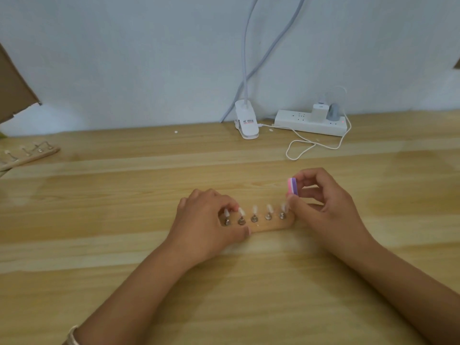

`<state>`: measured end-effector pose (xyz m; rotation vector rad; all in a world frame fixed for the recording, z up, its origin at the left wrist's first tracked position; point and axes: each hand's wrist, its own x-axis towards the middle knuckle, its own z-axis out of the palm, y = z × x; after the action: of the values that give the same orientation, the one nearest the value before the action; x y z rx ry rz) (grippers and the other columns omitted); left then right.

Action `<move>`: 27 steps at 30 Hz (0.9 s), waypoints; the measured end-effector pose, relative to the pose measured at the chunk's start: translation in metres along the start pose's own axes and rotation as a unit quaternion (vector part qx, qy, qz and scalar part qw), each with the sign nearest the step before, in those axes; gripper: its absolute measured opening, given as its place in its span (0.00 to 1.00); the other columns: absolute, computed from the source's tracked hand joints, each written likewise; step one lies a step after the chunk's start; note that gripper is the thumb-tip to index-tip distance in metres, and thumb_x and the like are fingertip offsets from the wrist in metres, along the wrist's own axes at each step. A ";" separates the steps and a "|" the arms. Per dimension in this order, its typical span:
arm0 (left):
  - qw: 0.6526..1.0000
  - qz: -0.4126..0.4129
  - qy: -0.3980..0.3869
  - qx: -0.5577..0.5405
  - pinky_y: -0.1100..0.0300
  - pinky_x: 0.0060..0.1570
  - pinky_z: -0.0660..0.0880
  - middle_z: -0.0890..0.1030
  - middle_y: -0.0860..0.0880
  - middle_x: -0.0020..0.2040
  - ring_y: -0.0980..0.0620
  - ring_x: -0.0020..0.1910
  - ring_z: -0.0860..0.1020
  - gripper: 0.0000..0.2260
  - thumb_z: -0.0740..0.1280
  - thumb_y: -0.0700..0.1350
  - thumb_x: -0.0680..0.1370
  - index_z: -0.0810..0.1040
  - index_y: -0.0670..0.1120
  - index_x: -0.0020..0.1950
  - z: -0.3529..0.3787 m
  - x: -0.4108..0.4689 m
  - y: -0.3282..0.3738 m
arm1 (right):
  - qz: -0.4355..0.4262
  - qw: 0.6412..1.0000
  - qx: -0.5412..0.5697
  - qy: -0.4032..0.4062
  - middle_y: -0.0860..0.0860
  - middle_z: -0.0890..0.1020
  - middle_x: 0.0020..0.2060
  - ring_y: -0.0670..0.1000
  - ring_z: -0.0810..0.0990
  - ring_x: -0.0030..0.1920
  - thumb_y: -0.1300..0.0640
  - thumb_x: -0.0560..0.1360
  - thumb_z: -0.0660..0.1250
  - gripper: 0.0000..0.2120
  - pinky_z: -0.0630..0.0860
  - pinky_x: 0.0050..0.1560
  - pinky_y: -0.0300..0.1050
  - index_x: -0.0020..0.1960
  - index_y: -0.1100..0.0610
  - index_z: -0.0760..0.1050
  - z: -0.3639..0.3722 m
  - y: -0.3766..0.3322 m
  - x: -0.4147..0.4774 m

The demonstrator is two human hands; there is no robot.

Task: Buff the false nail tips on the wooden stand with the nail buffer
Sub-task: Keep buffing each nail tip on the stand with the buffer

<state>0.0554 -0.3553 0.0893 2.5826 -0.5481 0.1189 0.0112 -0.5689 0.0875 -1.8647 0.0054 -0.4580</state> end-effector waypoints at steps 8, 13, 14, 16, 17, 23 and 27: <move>0.996 0.063 0.025 -0.058 0.65 0.55 0.57 0.75 0.63 0.46 0.65 0.51 0.68 0.16 0.69 0.69 0.61 0.77 0.65 0.45 0.000 -0.009 0.007 | 0.021 0.999 0.018 -0.020 0.44 0.82 0.43 0.42 0.83 0.45 0.66 0.74 0.72 0.12 0.77 0.40 0.31 0.51 0.52 0.77 0.002 -0.006 -0.004; 0.990 0.101 0.093 -0.041 0.70 0.57 0.53 0.76 0.62 0.43 0.61 0.50 0.69 0.05 0.76 0.52 0.67 0.81 0.58 0.39 0.006 -0.008 0.015 | 0.017 0.999 0.022 -0.029 0.46 0.82 0.44 0.44 0.83 0.46 0.67 0.74 0.71 0.11 0.78 0.39 0.32 0.52 0.54 0.77 0.004 -0.008 -0.006; 0.988 0.111 0.101 -0.033 0.69 0.56 0.54 0.76 0.61 0.43 0.60 0.50 0.70 0.05 0.76 0.51 0.67 0.81 0.57 0.39 0.006 -0.008 0.016 | 0.015 0.999 0.020 -0.030 0.46 0.82 0.44 0.44 0.83 0.46 0.67 0.74 0.71 0.11 0.78 0.39 0.32 0.52 0.54 0.77 0.004 -0.008 -0.007; 0.981 0.151 0.120 0.004 0.63 0.56 0.58 0.79 0.60 0.43 0.56 0.49 0.73 0.05 0.76 0.49 0.67 0.81 0.55 0.38 0.004 -0.010 0.018 | 0.011 0.999 0.016 -0.031 0.46 0.82 0.44 0.44 0.83 0.47 0.67 0.74 0.71 0.12 0.79 0.39 0.33 0.51 0.54 0.77 0.003 -0.008 -0.007; 0.975 0.177 0.130 0.030 0.60 0.56 0.59 0.80 0.59 0.43 0.54 0.48 0.75 0.04 0.75 0.48 0.67 0.81 0.54 0.38 0.003 -0.011 0.019 | 0.007 0.999 0.011 -0.031 0.46 0.82 0.44 0.44 0.83 0.48 0.67 0.74 0.71 0.12 0.79 0.40 0.33 0.51 0.53 0.77 0.003 -0.008 -0.006; 0.958 0.194 0.207 -0.042 0.56 0.54 0.66 0.83 0.56 0.36 0.55 0.36 0.80 0.01 0.73 0.44 0.69 0.83 0.50 0.39 0.000 -0.019 0.027 | -0.085 0.996 -0.032 0.006 0.41 0.82 0.47 0.44 0.82 0.51 0.63 0.74 0.71 0.13 0.79 0.51 0.37 0.52 0.47 0.77 -0.003 -0.013 -0.007; 0.964 0.149 0.191 -0.111 0.55 0.54 0.66 0.83 0.60 0.38 0.59 0.40 0.79 0.01 0.72 0.48 0.70 0.83 0.55 0.39 -0.005 -0.022 0.031 | -0.266 0.956 -0.121 -0.024 0.45 0.80 0.52 0.47 0.81 0.52 0.69 0.76 0.71 0.13 0.75 0.55 0.37 0.57 0.56 0.79 0.000 -0.014 -0.017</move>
<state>0.0232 -0.3700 0.1036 2.1673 -0.7482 0.6082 -0.0080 -0.5598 0.0953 -2.1134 -0.5049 -0.8091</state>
